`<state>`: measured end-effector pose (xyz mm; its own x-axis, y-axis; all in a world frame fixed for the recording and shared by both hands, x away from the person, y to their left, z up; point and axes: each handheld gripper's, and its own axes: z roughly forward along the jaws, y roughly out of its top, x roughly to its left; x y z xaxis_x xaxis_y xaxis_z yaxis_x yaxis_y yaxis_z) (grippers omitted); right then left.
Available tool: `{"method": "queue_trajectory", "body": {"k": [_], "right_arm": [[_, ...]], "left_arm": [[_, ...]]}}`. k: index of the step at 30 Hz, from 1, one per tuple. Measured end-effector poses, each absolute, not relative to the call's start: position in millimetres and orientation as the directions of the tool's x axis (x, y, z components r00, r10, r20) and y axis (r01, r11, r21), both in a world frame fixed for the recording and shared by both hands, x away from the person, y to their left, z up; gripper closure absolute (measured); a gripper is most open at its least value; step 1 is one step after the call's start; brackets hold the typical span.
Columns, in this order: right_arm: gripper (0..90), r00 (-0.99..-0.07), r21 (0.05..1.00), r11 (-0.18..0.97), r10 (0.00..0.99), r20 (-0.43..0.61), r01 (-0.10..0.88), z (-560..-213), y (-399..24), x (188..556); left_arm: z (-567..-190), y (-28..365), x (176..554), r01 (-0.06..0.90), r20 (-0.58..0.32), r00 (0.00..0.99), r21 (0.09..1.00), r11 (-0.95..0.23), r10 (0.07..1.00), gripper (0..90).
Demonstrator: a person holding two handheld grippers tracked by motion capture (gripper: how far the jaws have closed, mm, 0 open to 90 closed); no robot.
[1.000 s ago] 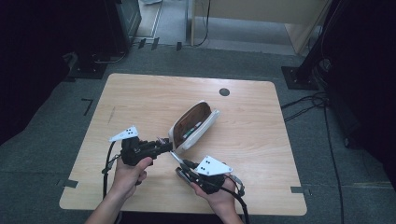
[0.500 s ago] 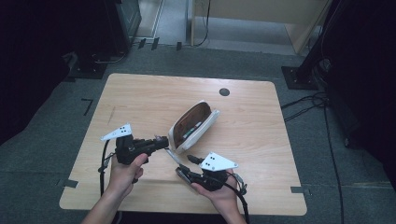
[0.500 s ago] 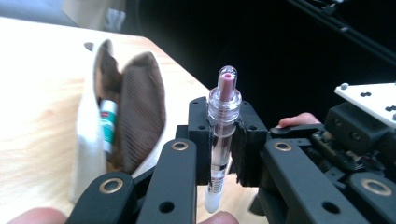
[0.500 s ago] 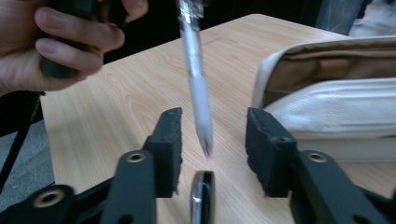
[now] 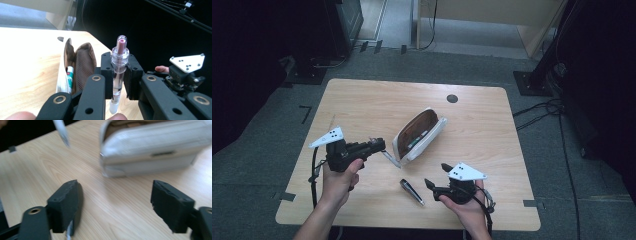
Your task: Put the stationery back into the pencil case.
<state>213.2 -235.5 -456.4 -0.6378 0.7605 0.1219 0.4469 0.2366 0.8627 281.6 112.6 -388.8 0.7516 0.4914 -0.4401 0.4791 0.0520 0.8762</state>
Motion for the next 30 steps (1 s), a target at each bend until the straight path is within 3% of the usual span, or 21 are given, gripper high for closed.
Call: {"method": "queue_trajectory", "body": {"k": [15,22,30], "right_arm": [[17.8,-0.463,0.772,0.208,0.878,0.124,0.601,-496.4,-316.9,206.6],[18.0,-0.372,0.734,0.168,0.920,0.123,0.658,-514.9,-347.8,203.9],[18.4,-0.331,0.726,0.142,0.935,0.124,0.672,-520.7,-361.8,202.8]], "left_arm": [[-375.7,105.6,288.8,0.405,-0.363,0.746,0.913,0.051,0.558,80.9],[-378.3,83.4,294.6,0.351,-0.268,0.747,0.936,-0.019,0.609,80.9],[-387.1,58.0,301.2,0.295,-0.145,0.741,0.948,-0.123,0.655,80.9]]}}
